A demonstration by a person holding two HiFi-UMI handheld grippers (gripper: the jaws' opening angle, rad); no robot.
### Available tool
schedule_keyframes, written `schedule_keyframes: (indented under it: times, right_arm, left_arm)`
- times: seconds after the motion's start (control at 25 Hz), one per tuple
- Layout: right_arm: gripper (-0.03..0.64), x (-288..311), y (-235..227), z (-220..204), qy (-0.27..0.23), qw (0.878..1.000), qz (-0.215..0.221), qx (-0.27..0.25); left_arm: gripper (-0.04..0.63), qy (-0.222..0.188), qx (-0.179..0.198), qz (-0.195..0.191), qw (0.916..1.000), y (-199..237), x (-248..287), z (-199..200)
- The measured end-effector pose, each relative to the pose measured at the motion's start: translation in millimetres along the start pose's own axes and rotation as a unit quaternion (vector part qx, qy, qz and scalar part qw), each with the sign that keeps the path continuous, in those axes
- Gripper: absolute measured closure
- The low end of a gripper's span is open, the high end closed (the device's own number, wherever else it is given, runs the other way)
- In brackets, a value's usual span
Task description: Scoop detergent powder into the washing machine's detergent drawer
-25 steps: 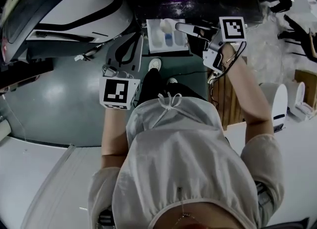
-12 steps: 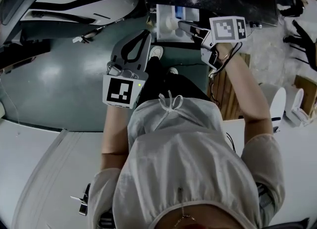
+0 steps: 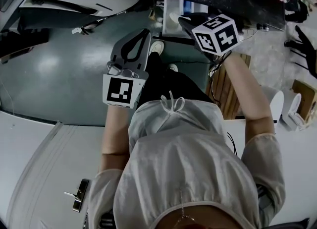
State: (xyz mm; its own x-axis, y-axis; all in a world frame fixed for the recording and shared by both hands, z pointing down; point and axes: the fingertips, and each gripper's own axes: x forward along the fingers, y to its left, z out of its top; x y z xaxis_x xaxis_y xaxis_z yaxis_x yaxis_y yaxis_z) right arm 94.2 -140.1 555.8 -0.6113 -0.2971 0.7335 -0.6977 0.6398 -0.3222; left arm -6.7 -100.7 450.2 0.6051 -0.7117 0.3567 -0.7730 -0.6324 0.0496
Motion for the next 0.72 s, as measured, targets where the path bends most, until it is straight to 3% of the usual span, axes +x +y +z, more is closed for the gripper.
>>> schedule_keyframes:
  times: [0.16,0.44,0.72]
  right_arm:
    - [0.605,5.2,4.0,-3.0,0.021,0.992,-0.042,-0.115]
    - [0.605,7.6,13.3,-3.0,0.043,0.973,-0.082,-0.209]
    - [0.605,8.2,12.0,-2.0,0.083,0.931,-0.143,-0.325]
  left_arm:
    - [0.569,0.004,-0.006,0.006,1.0000,-0.5,-6.2,-6.7]
    - [0.569,0.000,-0.010,0.016,0.9998,-1.0,-18.2,-11.7]
    - [0.569,-0.004,-0.012,0.022,0.9997,-8.2,-29.9,-17.0]
